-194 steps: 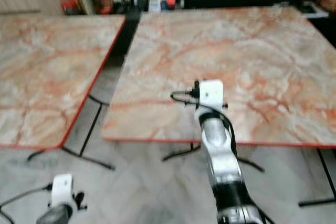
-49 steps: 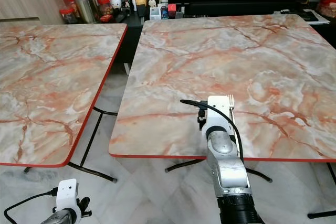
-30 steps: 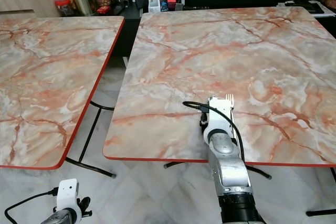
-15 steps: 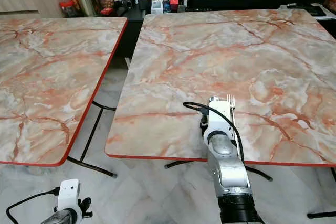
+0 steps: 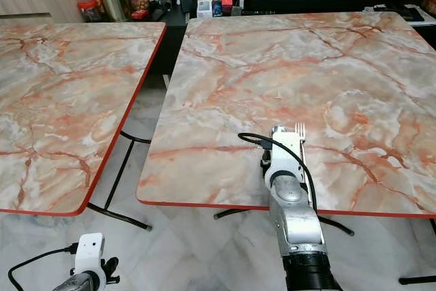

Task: Setting the table

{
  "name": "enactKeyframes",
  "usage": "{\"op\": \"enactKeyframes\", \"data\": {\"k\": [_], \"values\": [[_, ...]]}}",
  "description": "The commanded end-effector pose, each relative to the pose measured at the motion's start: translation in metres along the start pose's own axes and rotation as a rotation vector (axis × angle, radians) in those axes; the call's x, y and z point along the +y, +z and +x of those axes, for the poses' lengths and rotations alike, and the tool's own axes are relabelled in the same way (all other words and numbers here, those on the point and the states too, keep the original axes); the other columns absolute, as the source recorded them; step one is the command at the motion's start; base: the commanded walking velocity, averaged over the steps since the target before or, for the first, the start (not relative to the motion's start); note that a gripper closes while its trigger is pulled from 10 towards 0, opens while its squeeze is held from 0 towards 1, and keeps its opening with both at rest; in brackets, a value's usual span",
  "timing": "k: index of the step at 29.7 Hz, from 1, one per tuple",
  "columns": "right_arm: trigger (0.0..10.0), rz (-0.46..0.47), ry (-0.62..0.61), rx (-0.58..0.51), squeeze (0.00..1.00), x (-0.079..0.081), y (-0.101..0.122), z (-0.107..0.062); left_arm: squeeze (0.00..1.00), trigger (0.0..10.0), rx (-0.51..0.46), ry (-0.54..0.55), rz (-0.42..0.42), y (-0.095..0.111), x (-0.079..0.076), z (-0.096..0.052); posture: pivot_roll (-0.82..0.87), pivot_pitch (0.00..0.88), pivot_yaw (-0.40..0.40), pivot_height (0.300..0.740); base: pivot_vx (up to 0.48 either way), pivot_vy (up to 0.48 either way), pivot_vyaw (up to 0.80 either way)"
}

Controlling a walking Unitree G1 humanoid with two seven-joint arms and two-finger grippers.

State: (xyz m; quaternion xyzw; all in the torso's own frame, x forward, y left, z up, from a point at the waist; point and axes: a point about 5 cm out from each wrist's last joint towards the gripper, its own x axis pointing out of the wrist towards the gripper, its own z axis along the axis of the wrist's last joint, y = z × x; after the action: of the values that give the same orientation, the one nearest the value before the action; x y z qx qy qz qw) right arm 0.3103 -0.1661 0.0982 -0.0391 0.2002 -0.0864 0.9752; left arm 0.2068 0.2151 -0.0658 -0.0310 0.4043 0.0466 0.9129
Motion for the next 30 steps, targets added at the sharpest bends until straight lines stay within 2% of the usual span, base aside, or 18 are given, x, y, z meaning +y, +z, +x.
{"op": "enactKeyframes", "data": {"k": [1, 6, 7, 9, 30], "values": [[10.0, 0.002, -0.013, 0.024, 0.0, -0.0017, -0.0051, -0.0001, 0.0, 10.0, 0.04, 0.012, 0.008, -0.0101, 0.0065, -0.0028, -0.08, 0.075, 0.085, 0.74, 0.0, 0.0, 0.0], [10.0, 0.003, -0.013, 0.032, 0.0, -0.0016, -0.0066, 0.0002, 0.0, 10.0, 0.043, 0.011, 0.003, -0.0106, 0.006, -0.0028, -0.07, 0.078, 0.083, 0.74, 0.0, 0.0, 0.0], [5.0, 0.004, -0.013, 0.033, 0.0, -0.0016, -0.0068, 0.0003, 0.0, 10.0, 0.043, 0.011, 0.002, -0.0106, 0.0061, -0.0028, -0.07, 0.078, 0.083, 0.74, 0.0, 0.0, 0.0], [0.0, 0.004, -0.015, 0.034, 0.0, -0.0019, -0.0069, 0.0007, 0.0, 10.0, 0.043, 0.013, 0.001, -0.0103, 0.006, -0.0027, -0.07, 0.085, 0.083, 0.74, 0.0, 0.0, 0.0], [0.0, 0.021, -0.038, 0.062, 0.0, -0.0042, -0.0113, 0.0017, 0.0, 10.0, 0.045, 0.011, -0.012, -0.0085, 0.006, -0.0021, -0.06, 0.098, 0.086, 0.74, 0.0, 0.0, 0.0]]}}
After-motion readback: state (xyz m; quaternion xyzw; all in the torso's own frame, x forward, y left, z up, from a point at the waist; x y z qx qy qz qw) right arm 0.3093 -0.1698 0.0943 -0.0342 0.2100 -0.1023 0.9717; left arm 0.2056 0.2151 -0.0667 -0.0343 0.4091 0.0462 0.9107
